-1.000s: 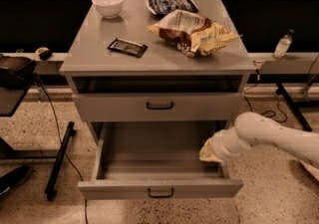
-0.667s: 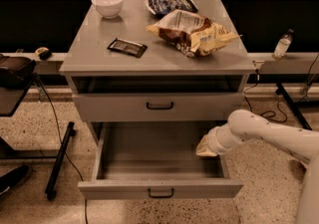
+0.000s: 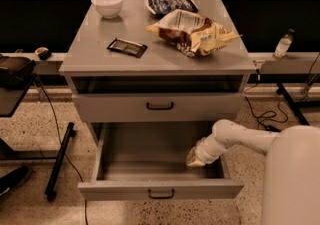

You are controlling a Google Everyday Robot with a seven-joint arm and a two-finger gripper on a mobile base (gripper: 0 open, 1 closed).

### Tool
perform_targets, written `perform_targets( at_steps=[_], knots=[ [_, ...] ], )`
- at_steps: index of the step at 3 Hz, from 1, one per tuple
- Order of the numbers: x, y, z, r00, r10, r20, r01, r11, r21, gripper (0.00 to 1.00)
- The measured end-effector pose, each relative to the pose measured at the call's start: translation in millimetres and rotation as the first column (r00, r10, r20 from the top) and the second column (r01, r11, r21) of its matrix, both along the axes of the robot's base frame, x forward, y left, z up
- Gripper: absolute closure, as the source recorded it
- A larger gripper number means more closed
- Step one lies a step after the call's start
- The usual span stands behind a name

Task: Open middle drawer

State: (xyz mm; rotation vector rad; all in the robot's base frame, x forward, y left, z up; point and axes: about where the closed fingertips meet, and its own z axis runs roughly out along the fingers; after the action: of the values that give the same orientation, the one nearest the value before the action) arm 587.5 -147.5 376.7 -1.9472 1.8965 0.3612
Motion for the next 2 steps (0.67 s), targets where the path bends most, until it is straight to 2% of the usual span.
perform_targets(
  at_steps=[1,2],
  knots=[
    [-26,11,-8,0.9969,0.042,-0.067,-0.041,0.999,0.016,1.0],
    [-57,19,6,0.9924,0.066,-0.103,-0.062,0.997,0.042,1.0]
  ],
)
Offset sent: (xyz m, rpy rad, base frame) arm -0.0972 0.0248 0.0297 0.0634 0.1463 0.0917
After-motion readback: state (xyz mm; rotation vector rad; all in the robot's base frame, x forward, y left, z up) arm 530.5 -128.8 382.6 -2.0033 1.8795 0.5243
